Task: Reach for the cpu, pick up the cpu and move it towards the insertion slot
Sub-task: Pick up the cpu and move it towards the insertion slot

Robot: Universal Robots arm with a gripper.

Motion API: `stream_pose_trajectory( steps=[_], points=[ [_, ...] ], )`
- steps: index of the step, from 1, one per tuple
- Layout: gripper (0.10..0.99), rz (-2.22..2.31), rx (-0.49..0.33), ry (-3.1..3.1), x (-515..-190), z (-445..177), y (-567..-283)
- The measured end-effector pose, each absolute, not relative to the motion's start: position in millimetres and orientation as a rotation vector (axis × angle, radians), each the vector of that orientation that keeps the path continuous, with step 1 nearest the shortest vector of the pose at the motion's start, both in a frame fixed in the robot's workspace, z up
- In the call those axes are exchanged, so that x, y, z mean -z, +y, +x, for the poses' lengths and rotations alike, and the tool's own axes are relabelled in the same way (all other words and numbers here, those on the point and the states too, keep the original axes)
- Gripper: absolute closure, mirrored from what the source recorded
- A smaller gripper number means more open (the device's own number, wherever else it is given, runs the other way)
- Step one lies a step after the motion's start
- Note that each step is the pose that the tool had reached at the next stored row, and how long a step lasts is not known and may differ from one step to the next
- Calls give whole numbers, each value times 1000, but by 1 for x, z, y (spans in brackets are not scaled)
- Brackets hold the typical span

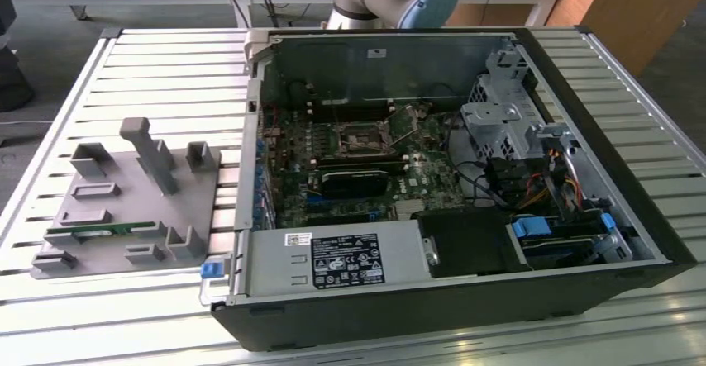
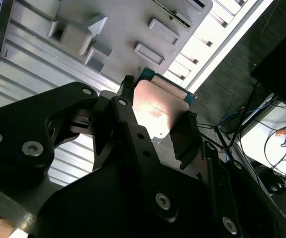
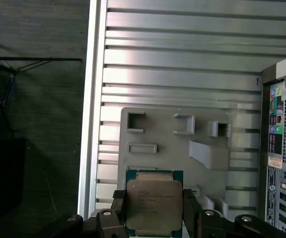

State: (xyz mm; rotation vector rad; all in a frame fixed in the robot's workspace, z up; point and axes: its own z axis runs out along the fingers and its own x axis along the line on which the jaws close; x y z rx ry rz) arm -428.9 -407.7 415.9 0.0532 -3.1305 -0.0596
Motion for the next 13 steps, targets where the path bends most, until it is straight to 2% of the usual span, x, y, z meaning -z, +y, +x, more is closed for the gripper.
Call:
stream_pose_trajectory(
  steps=[13],
  points=[
    [545, 53, 59, -3130, -422, -411, -407]
  ],
)
